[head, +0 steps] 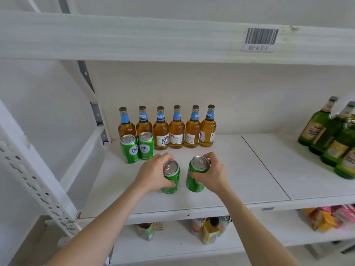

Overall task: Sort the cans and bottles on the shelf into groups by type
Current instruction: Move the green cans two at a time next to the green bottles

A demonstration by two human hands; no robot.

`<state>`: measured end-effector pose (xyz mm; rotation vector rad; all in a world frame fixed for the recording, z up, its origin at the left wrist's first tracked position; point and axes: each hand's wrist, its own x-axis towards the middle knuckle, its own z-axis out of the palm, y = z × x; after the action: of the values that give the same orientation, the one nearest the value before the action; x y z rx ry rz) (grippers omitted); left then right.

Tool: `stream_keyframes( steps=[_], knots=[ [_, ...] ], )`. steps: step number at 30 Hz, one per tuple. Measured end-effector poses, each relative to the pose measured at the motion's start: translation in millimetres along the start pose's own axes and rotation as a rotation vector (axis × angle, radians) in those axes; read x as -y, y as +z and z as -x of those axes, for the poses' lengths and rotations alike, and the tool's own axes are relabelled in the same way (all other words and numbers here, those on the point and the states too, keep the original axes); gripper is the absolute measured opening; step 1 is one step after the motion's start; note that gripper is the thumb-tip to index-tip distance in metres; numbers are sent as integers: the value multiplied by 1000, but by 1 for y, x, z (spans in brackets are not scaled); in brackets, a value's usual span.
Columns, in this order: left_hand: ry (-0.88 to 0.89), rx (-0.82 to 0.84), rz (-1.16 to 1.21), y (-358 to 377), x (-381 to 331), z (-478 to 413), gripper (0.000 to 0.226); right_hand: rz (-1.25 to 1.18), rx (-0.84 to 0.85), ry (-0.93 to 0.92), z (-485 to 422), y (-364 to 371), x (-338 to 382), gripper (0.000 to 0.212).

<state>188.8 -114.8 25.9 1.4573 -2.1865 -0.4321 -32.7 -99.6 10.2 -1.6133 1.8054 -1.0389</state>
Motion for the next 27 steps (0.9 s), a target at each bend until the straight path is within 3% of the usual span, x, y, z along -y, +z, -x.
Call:
stream_keyframes(
  steps=[27],
  knots=[
    [16, 80, -16, 130, -225, -47, 75, 22, -76, -34, 14, -223, -148, 56]
  ],
)
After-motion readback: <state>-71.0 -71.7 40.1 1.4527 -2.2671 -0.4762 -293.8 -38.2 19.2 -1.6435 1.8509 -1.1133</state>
